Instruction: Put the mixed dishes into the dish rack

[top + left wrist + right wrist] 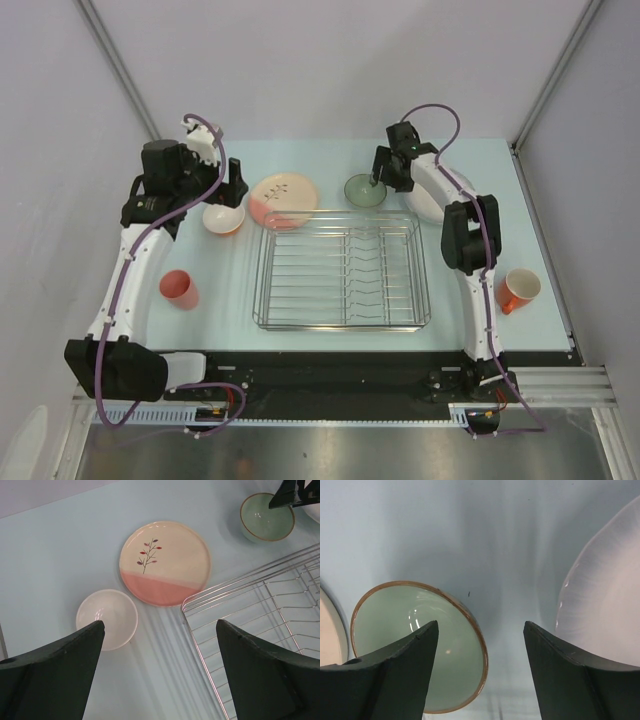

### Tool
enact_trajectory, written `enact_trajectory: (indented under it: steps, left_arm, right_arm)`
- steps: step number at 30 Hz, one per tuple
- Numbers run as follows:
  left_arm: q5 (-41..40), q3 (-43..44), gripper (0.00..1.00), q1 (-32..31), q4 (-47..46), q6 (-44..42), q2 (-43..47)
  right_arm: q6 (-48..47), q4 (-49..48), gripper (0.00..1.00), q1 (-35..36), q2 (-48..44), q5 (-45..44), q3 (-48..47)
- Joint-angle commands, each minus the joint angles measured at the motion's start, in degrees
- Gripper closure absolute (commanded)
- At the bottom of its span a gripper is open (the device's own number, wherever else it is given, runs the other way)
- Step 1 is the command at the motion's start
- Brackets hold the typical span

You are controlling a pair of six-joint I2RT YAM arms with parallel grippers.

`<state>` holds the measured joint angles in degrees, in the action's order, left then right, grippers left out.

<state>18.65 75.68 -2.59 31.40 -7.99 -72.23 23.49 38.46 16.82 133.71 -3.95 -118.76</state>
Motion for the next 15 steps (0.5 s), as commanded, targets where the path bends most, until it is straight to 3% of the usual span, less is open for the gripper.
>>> enact_trajectory:
  steps: [1,15]
  left_arm:
    - [0.4,-0.1,0.00,0.4,-1.0,0.3,1.6]
    - [0.3,-0.9,0.00,0.4,-1.6,0.4,1.7]
  right_arm:
    - [0.0,-2.1,0.27,0.5,1.2,2.8,-2.5]
    - [0.6,-5.2,0.53,1.6,0.1,2.3,4.8]
